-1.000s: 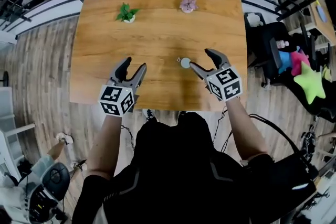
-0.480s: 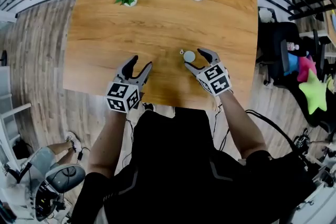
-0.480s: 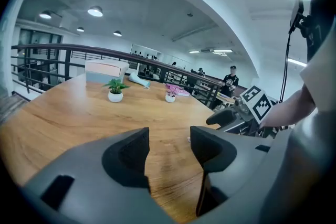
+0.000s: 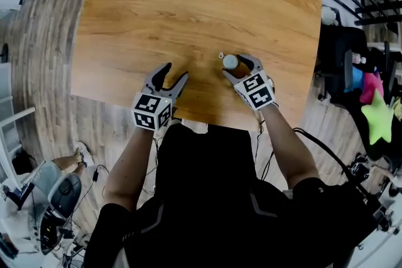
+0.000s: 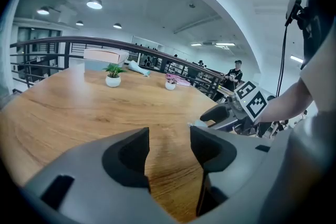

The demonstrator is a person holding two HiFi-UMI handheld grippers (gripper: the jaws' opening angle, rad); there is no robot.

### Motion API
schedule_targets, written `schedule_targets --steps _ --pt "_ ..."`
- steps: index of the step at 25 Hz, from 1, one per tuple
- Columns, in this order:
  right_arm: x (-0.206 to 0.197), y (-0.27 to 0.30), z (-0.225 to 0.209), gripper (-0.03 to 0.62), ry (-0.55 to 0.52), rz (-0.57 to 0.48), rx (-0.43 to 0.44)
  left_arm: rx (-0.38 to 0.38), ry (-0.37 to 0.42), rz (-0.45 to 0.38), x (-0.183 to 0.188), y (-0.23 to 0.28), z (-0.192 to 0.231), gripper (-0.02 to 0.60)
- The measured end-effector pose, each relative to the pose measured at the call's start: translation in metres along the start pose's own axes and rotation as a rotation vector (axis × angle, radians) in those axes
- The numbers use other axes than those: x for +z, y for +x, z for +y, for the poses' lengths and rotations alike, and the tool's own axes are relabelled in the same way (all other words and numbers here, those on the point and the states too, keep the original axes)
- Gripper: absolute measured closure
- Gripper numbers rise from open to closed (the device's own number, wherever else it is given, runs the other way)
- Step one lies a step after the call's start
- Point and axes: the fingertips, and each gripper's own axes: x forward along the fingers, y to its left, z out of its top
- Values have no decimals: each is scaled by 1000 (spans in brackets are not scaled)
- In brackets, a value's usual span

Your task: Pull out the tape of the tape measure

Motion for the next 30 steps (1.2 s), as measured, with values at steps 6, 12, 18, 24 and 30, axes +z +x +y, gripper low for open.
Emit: schedule_targets --steps 6,12,18,24,30 --pt "-3 6 -2 347 -29 31 -9 10 -17 -1 -4 -2 -2 321" --pt "-4 5 -2 358 -46 31 -28 3 -16 -2 -8 -6 -5 321" --pt "-5 5 0 372 -14 49 -30 -3 -11 5 -9 -13 -4 321" --pt "12 -11 2 372 -14 23 -37 -52 51 -25 14 -26 -8 334" --pt "51 -56 15 372 0 -58 -49 -96 120 -67 47 -40 -16 334"
